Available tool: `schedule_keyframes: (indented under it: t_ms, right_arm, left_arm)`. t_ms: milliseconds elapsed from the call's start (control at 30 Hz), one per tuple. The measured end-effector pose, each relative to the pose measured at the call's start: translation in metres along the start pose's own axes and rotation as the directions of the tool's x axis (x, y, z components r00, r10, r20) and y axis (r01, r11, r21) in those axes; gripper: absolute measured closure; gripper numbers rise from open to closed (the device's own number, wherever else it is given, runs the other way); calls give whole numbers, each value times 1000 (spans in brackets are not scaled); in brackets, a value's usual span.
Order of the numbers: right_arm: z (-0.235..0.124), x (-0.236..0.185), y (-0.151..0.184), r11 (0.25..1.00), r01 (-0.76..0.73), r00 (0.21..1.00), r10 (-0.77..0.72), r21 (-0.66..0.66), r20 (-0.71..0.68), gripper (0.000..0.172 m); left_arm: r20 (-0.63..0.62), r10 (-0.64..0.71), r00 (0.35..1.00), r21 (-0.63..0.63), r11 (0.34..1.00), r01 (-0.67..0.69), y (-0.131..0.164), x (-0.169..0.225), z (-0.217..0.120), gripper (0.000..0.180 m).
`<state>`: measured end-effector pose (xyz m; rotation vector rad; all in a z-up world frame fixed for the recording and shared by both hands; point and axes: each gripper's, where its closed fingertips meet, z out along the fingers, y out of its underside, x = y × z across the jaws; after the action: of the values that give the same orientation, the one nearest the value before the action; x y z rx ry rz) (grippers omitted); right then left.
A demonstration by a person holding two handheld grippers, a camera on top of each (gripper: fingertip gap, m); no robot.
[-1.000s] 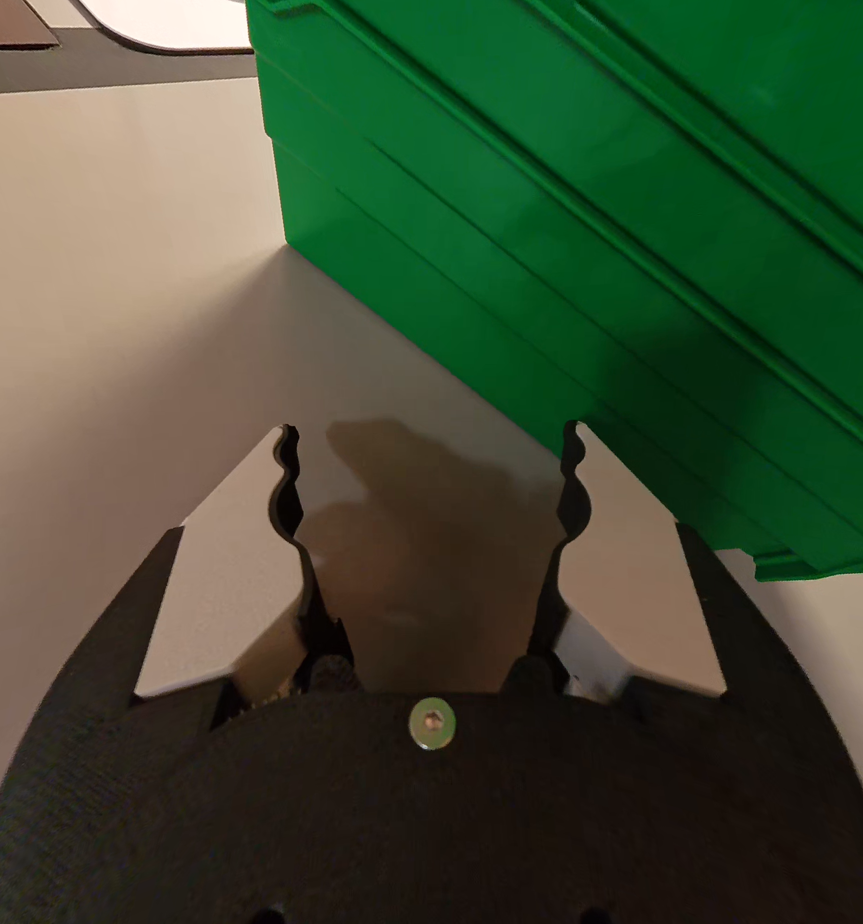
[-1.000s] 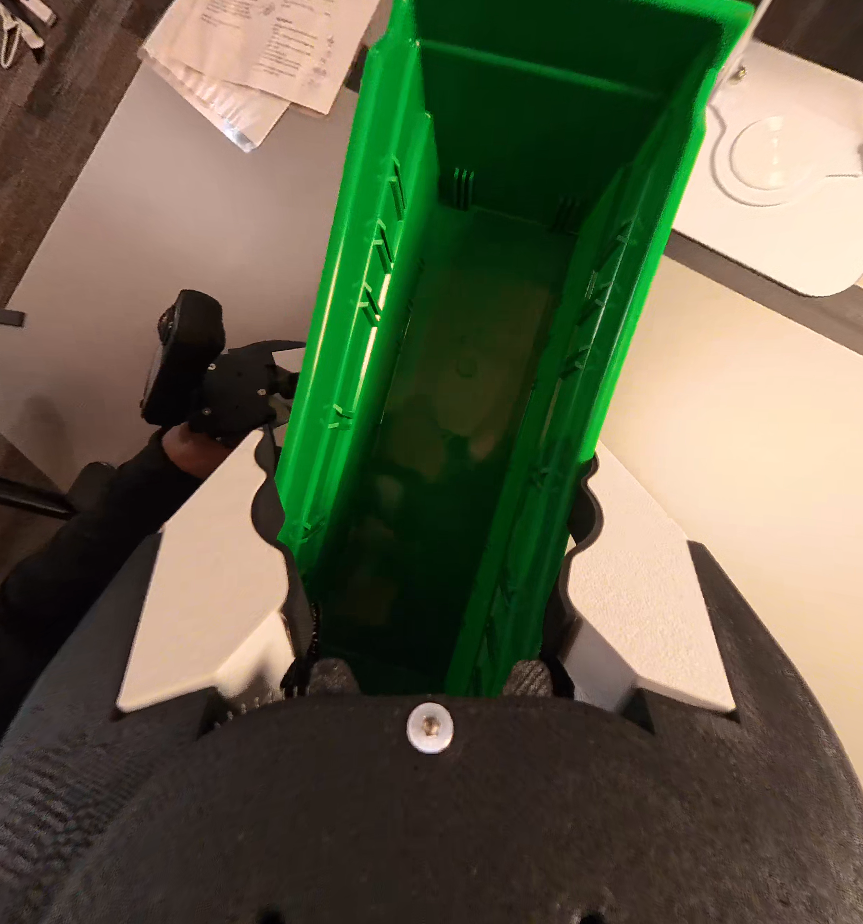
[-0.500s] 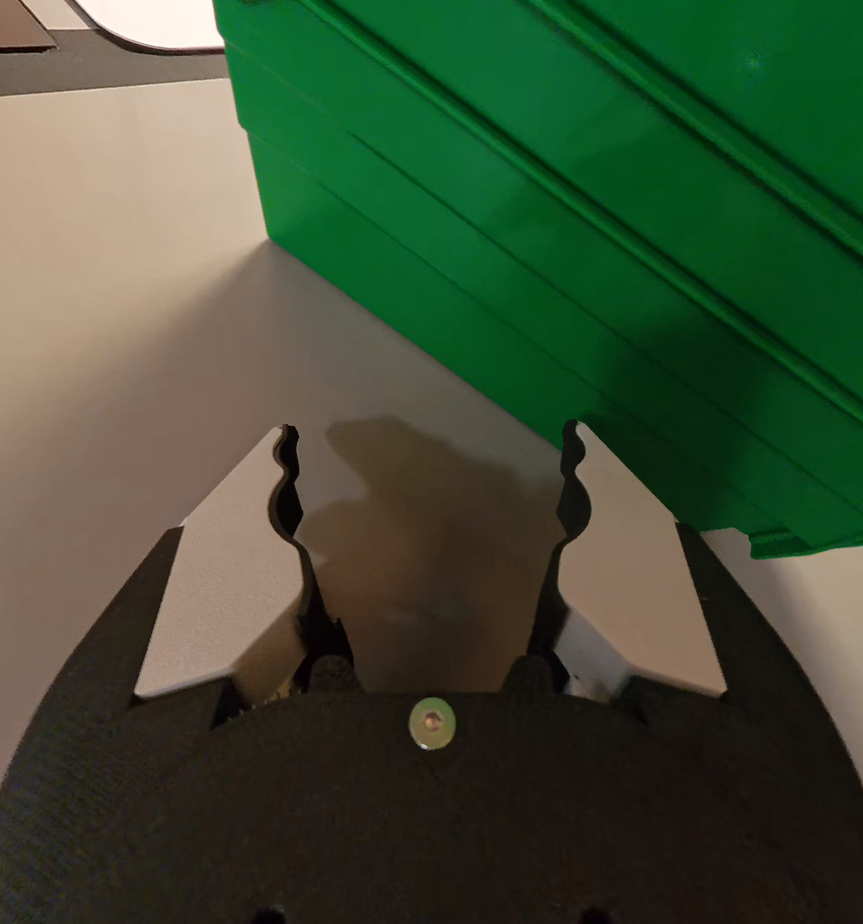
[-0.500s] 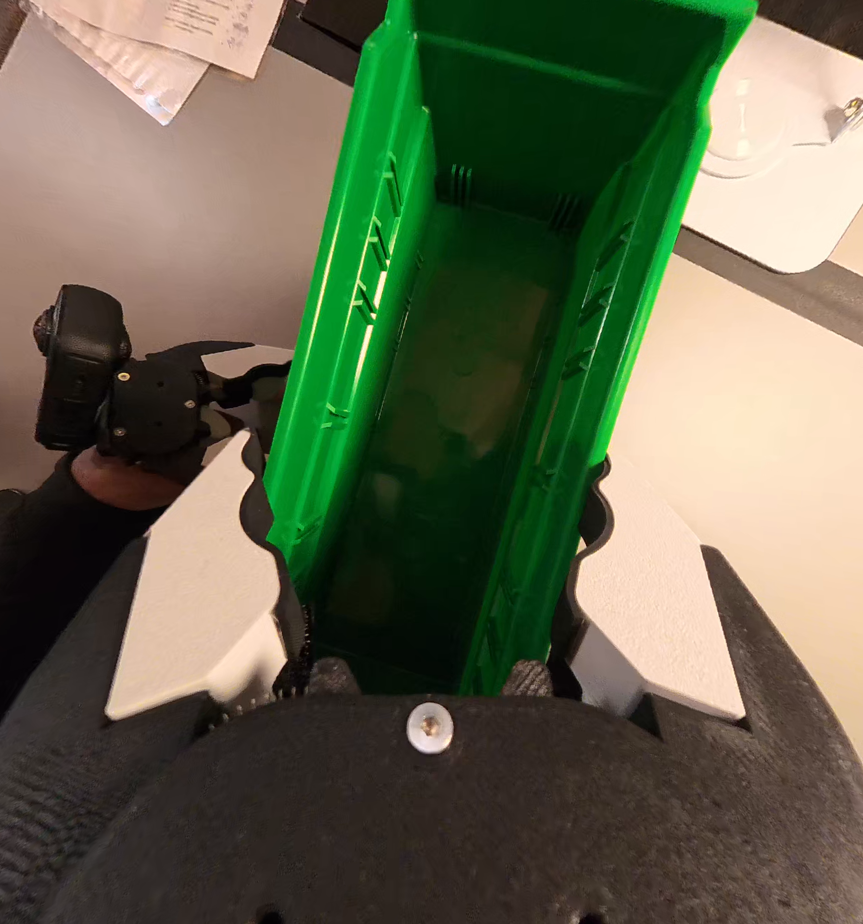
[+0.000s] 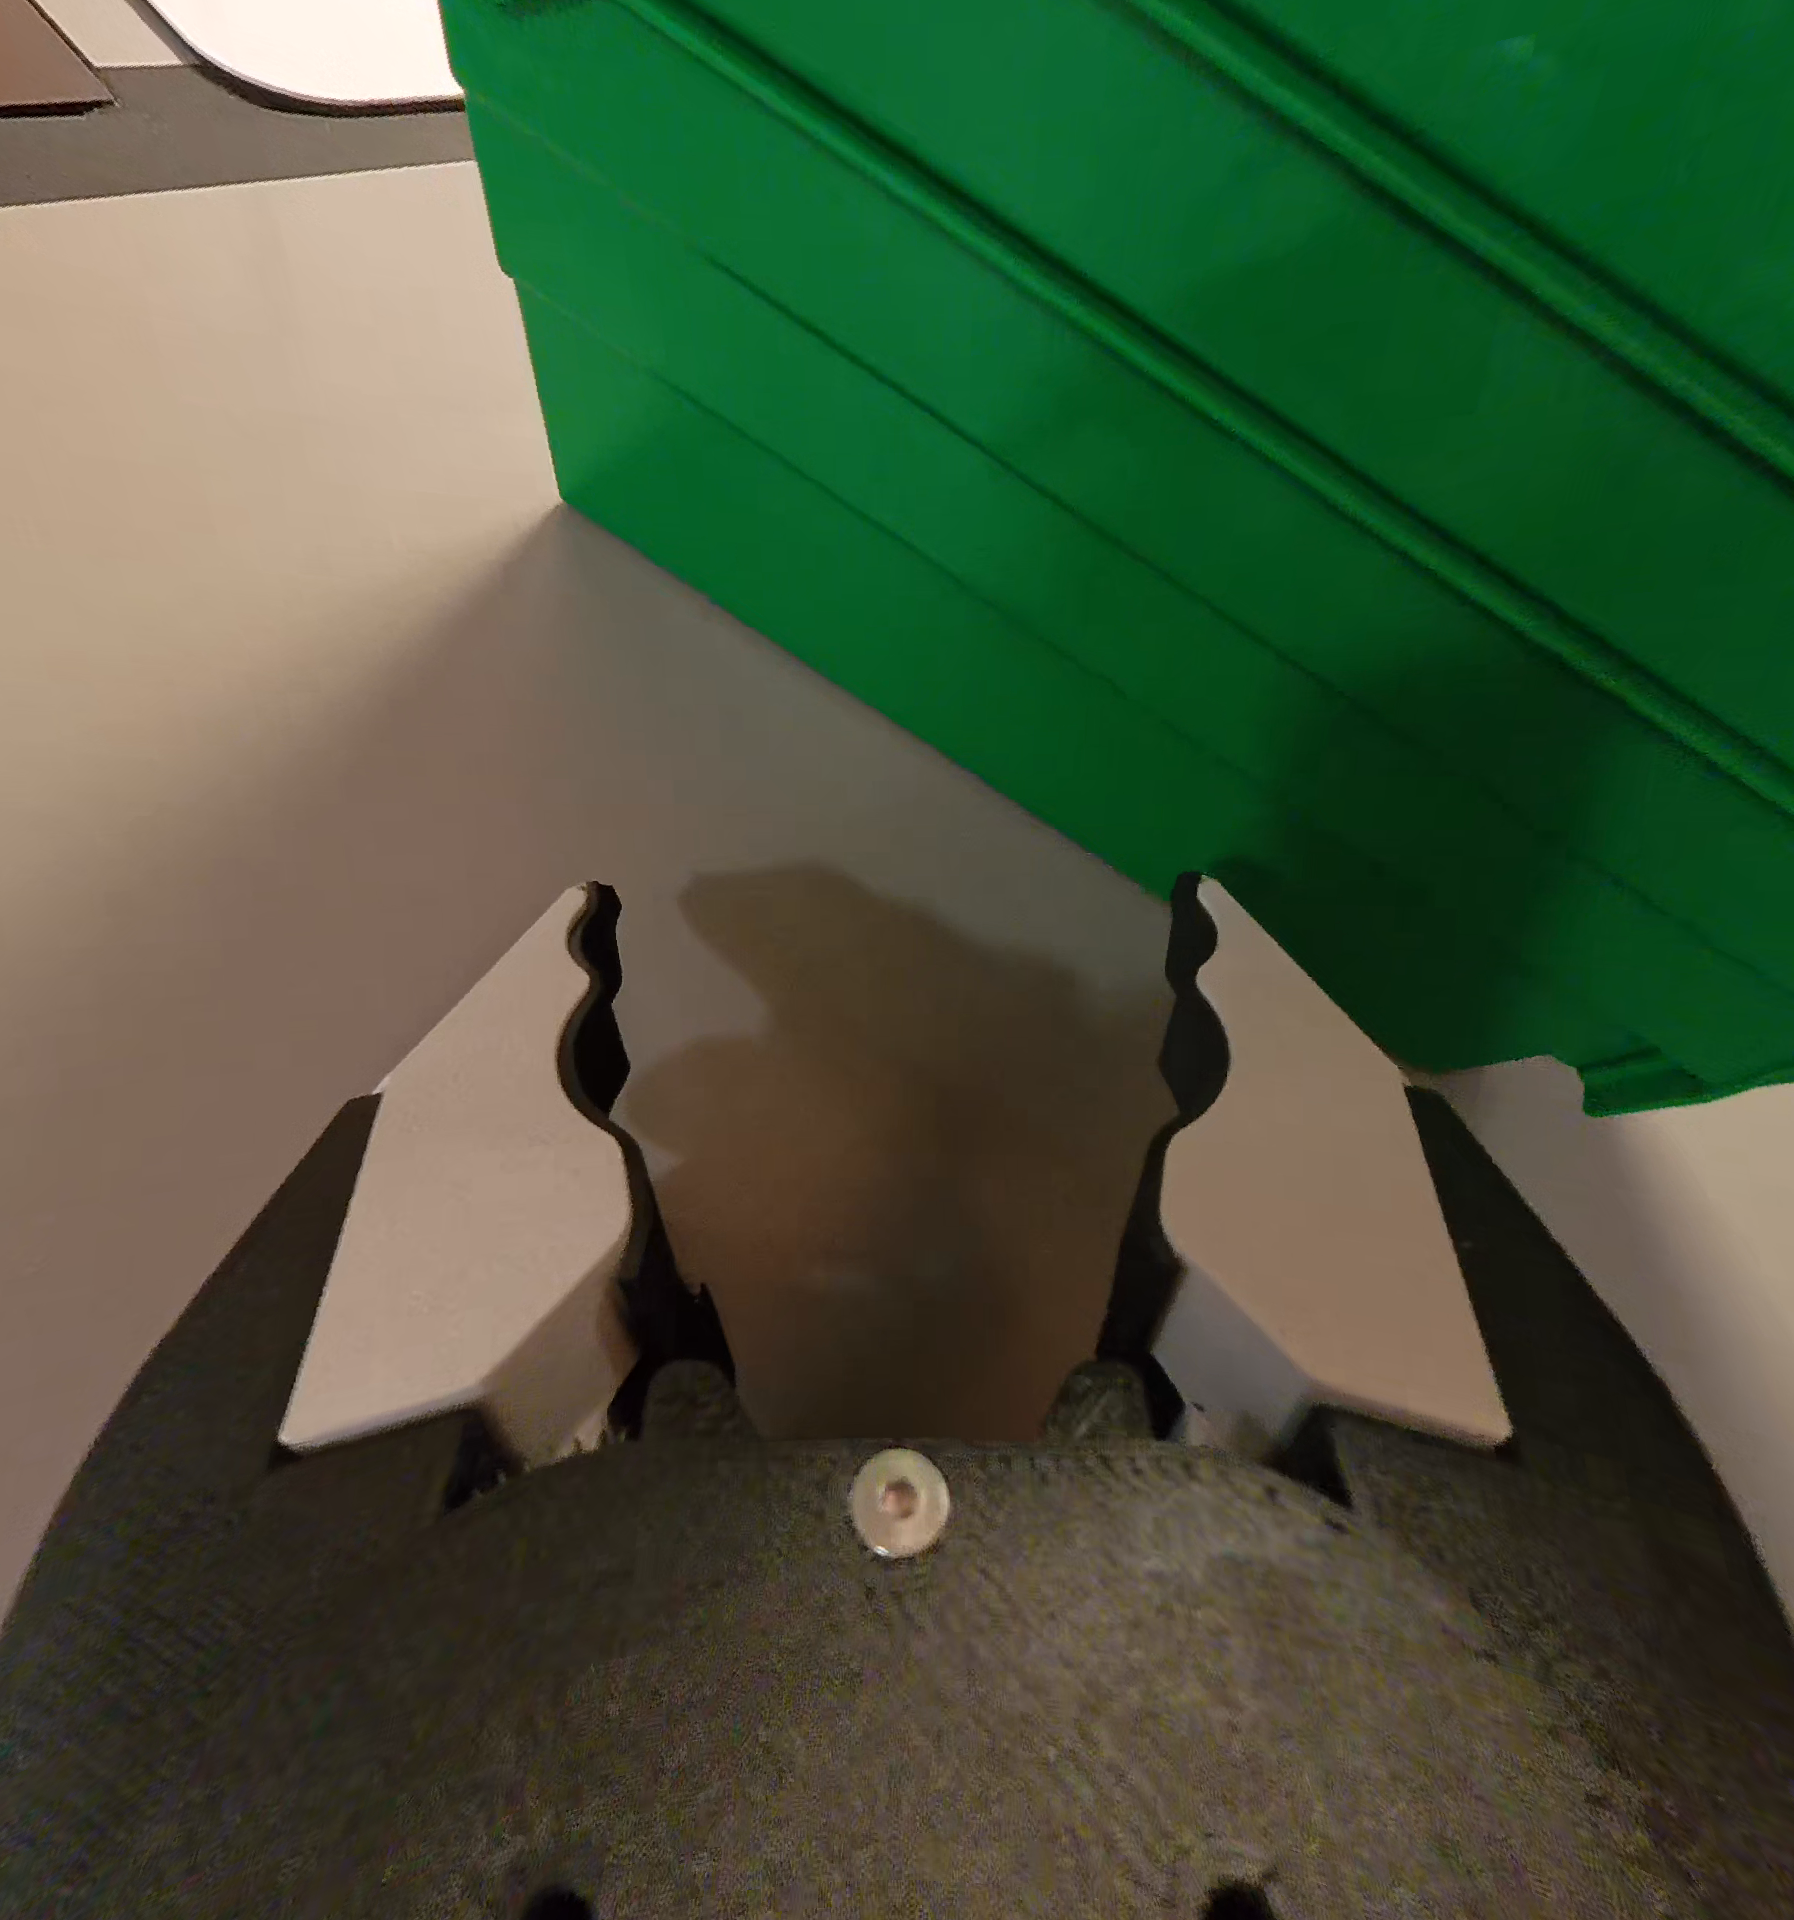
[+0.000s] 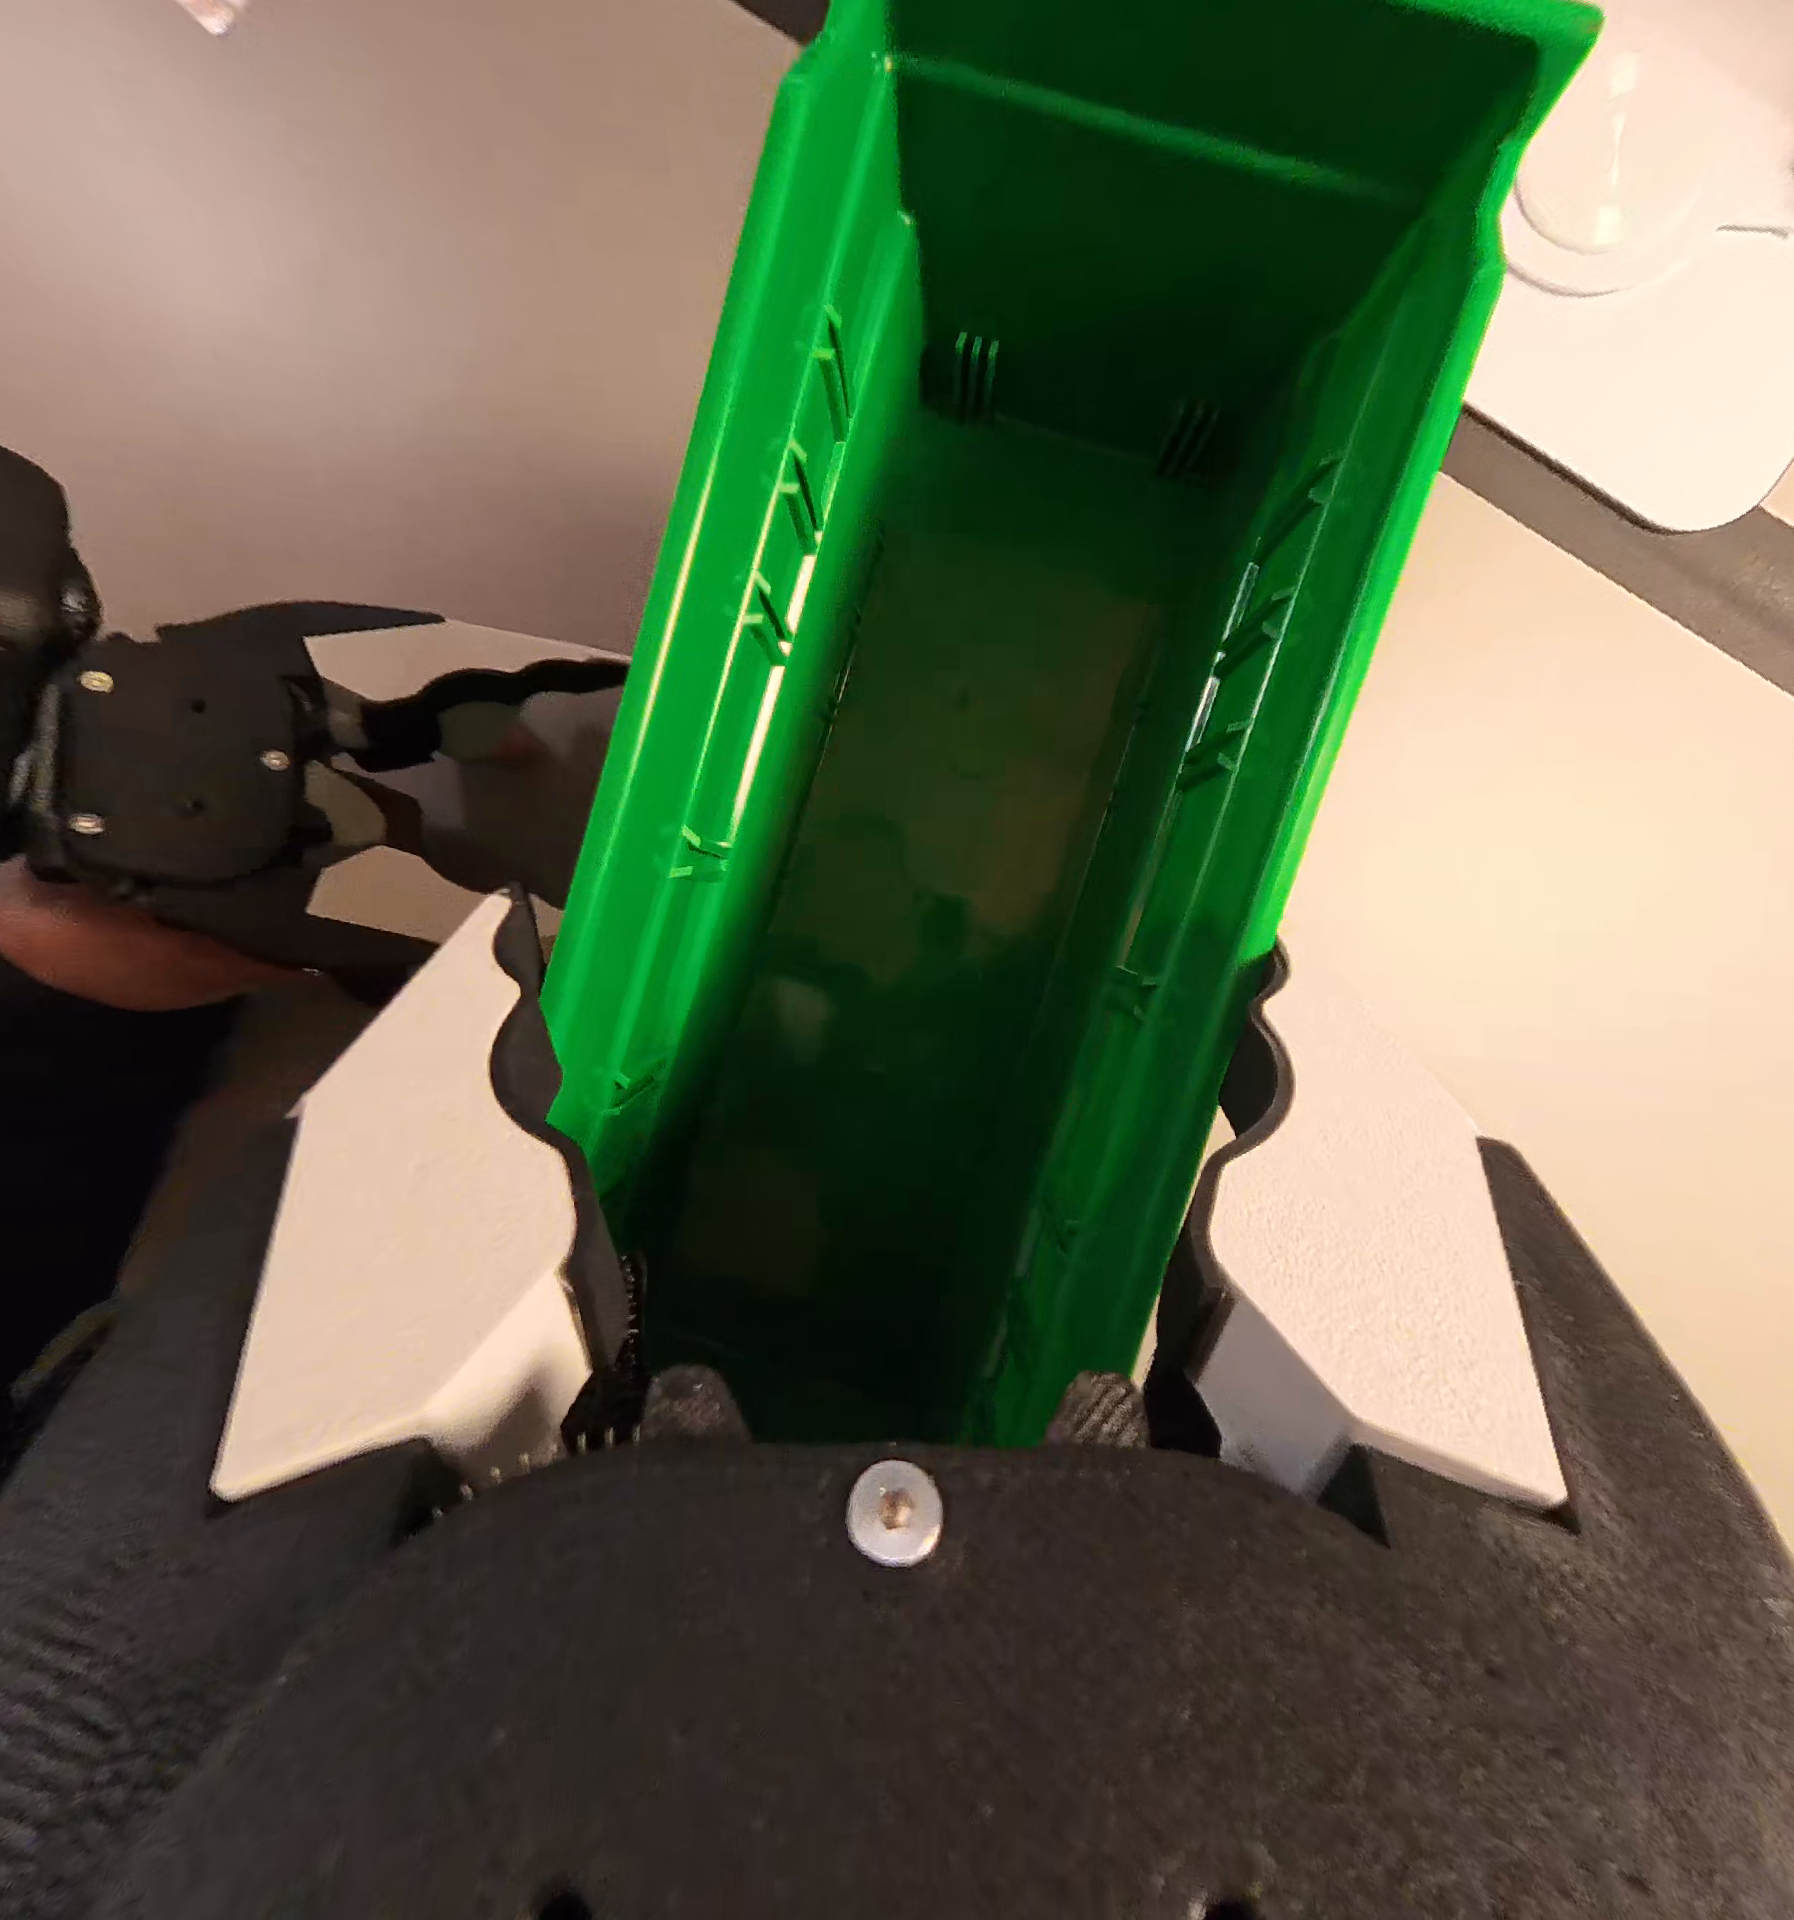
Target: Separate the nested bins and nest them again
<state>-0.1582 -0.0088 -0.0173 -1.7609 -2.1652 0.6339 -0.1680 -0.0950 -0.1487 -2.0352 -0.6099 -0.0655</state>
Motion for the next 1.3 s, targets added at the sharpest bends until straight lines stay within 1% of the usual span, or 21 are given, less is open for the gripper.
schedule_keyframes:
  t_ms: [100, 233, 400, 533, 633, 767, 833, 900, 967, 1033, 1100, 1133, 1167, 1200, 1233, 1300]
  right_arm:
    - [8, -1, 3, 1000, 12, 1000, -12, -8, -14, 37]
    - [1, -2, -1, 999, 5, 1000, -6, 33, 22, 32]
    - [-32, -12, -18, 985, 12, 995, -27, 171, 91, 29]
    - [-68, -13, -12, 948, -8, 987, -44, 318, 155, 30]
    - [-92, 2, 9, 890, -47, 980, -48, 454, 195, 32]
    - [-105, 46, 60, 781, -137, 976, 1, 609, 218, 38]
    - [-99, 65, 91, 727, -187, 966, 14, 661, 259, 42]
    - [-86, 75, 121, 680, -231, 948, -5, 696, 320, 42]
    - [-62, 88, 150, 666, -272, 939, 24, 694, 344, 42]
    - [-43, 96, 170, 645, -311, 929, 50, 698, 368, 42]
    - [-30, 99, 183, 624, -373, 908, 93, 686, 410, 46]
    - [-38, 97, 183, 597, -397, 893, 77, 697, 443, 46]
    - [-46, 99, 182, 556, -397, 897, 69, 730, 436, 49]
    - [-47, 103, 184, 542, -385, 910, 88, 747, 404, 54]
    - [-42, 106, 186, 561, -368, 922, 116, 741, 369, 55]
    - [-31, 111, 189, 606, -362, 929, 177, 708, 324, 63]
  left_arm:
    - [-5, -6, 1000, 2, 1000, 6, 0, 0, 0, 76]
    - [-2, 5, 1000, -3, 1000, -5, 0, 1, 0, 75]
    - [-10, 7, 1000, -2, 1000, -7, 0, 2, 0, 75]
    - [-26, -6, 1000, 9, 1000, 6, -1, 3, -1, 74]
    - [-27, -8, 1000, 18, 1000, 8, -3, 2, -2, 74]
    - [-11, -3, 1000, 40, 999, 3, -6, 0, -2, 74]
    - [-1, 1, 1000, 54, 999, -1, -8, -1, -3, 74]
    - [14, 16, 1000, 64, 998, -17, -8, -1, -3, 75]
    - [28, 24, 999, 79, 996, -27, -9, -1, -4, 75]
    - [37, 11, 999, 119, 993, -15, -12, -1, -9, 75]
    - [17, -47, 999, 163, 986, 43, -14, 1, -15, 76]
    - [-6, -83, 997, 177, 981, 82, -14, 2, -18, 77]
    - [-20, -113, 993, 193, 975, 115, -14, 3, -20, 77]
    - [-21, -134, 991, 214, 967, 136, -15, 1, -23, 77]
    - [-15, -148, 989, 237, 960, 147, -17, -1, -26, 79]
    - [-2, -175, 985, 276, 946, 169, -20, -5, -31, 81]
